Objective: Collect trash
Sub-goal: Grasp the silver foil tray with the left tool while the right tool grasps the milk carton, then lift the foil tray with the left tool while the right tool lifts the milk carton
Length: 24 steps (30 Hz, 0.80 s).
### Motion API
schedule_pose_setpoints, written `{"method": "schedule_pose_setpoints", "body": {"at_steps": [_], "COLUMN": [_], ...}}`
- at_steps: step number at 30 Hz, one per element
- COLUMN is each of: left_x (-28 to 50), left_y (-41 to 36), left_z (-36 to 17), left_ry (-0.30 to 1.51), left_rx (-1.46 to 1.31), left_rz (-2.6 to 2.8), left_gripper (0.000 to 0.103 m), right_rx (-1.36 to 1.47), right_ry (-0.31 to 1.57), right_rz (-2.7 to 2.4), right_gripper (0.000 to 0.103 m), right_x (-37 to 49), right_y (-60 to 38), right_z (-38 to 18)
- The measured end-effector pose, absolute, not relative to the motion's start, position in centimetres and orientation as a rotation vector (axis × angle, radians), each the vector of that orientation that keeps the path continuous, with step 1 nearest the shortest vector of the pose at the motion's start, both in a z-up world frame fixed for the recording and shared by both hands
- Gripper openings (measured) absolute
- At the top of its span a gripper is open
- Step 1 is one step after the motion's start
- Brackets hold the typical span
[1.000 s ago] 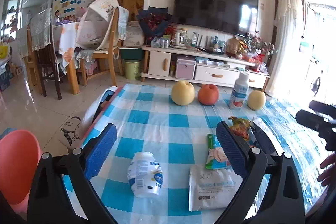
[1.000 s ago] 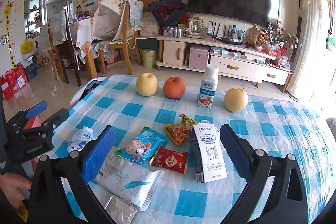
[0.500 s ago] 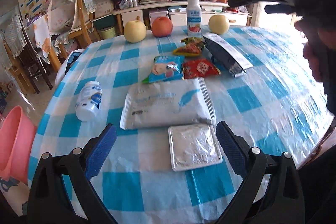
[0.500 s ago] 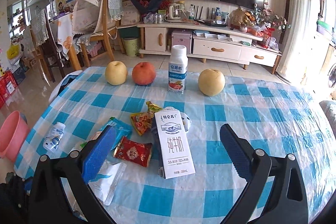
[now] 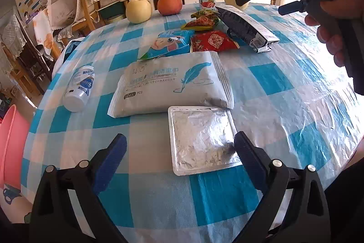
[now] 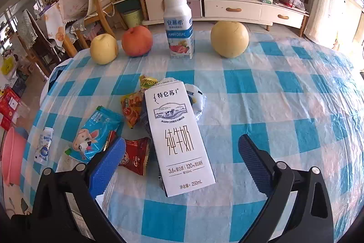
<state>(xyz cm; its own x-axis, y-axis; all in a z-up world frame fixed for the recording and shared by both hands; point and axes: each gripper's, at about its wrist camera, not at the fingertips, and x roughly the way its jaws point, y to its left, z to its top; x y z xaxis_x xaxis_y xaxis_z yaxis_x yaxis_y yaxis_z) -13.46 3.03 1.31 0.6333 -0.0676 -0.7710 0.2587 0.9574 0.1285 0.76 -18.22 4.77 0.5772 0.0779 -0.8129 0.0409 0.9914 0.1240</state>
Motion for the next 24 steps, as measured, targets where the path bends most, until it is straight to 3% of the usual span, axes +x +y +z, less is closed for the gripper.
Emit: {"method": "schedule_pose_setpoints", "body": {"at_steps": [4, 10, 14, 18, 24], "left_x": [-12.8, -12.5, -12.3, -12.1, -11.7], "left_y": [3.2, 2.8, 2.8, 3.3, 3.9], "left_z": [1.1, 0.7, 0.9, 1.1, 1.4], "left_ry": [0.893, 0.909, 0.901, 0.899, 0.898], "left_rx": [0.186, 0.158, 0.156, 0.131, 0.065], "left_rz": [-0.216, -0.277, -0.29, -0.317, -0.368], "left_gripper": [0.095, 0.068, 0.051, 0.032, 0.013], "right_rx": [0.109, 0.096, 0.088, 0.08, 0.087], "right_ry": [0.994, 1.017, 1.045, 1.067, 1.064], "right_rz": [0.033, 0.06, 0.069, 0.062, 0.081], "right_gripper": [0.098, 0.096, 0.076, 0.063, 0.055], "right_x": [1.7, 2.9, 3.3, 3.5, 3.3], "right_y": [-17.6, -17.1, -16.9, -16.9, -16.8], "right_z": [3.6, 2.6, 2.0, 1.3, 1.3]}}
